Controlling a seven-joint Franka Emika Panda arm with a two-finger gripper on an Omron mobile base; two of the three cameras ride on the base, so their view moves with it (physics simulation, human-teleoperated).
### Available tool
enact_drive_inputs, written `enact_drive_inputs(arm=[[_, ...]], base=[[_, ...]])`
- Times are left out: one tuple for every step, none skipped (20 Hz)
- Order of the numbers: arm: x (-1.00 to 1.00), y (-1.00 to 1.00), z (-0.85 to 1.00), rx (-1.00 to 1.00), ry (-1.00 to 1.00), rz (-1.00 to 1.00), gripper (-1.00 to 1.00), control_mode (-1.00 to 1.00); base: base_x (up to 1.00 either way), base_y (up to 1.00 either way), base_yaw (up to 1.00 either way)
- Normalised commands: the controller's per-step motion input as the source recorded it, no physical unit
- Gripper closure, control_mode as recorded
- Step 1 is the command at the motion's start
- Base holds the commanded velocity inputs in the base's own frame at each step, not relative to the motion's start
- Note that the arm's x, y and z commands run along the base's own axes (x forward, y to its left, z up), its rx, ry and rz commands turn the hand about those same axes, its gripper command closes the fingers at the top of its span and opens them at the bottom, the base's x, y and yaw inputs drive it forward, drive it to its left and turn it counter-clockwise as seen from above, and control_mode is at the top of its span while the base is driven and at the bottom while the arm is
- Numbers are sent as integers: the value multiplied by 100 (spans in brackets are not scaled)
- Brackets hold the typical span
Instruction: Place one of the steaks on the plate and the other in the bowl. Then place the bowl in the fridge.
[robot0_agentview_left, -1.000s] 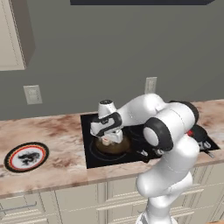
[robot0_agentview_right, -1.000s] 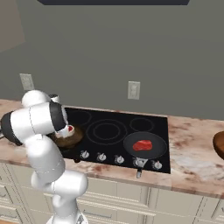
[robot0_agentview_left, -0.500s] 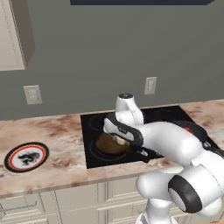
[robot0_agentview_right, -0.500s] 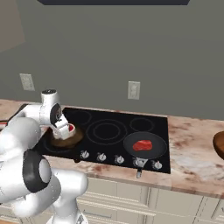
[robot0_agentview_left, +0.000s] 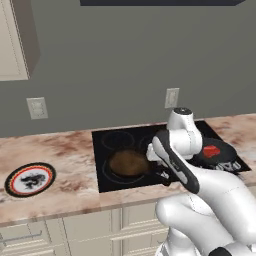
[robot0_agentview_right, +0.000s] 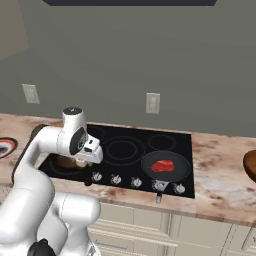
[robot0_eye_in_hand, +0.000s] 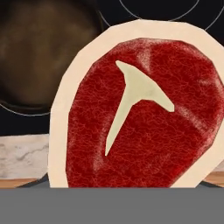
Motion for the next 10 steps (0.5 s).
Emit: enact_drive_inputs(arm=[[-16,-28,-6,-13,4,28,100,-100],[0,0,-11,0,0,0,100,-100],[0,0,0,0,0,0,100,-100],[0,0,0,0,0,0,100,-100],[0,0,0,0,0,0,100,-100],[-11,24,0,0,0,-1,100,-100],[-21,44,-2,0,0,-1,100,-100],[-32,46,0,0,0,-1,100,-100],[-43,61,0,0,-1,-2,100,-100],[0,0,0,0,0,0,100,100]], base=[[0,0,0],[0,0,0],[0,0,0],[0,0,0],[0,0,0],[0,0,0],[0,0,0],[0,0,0],[0,0,0],[-40,81,-7]])
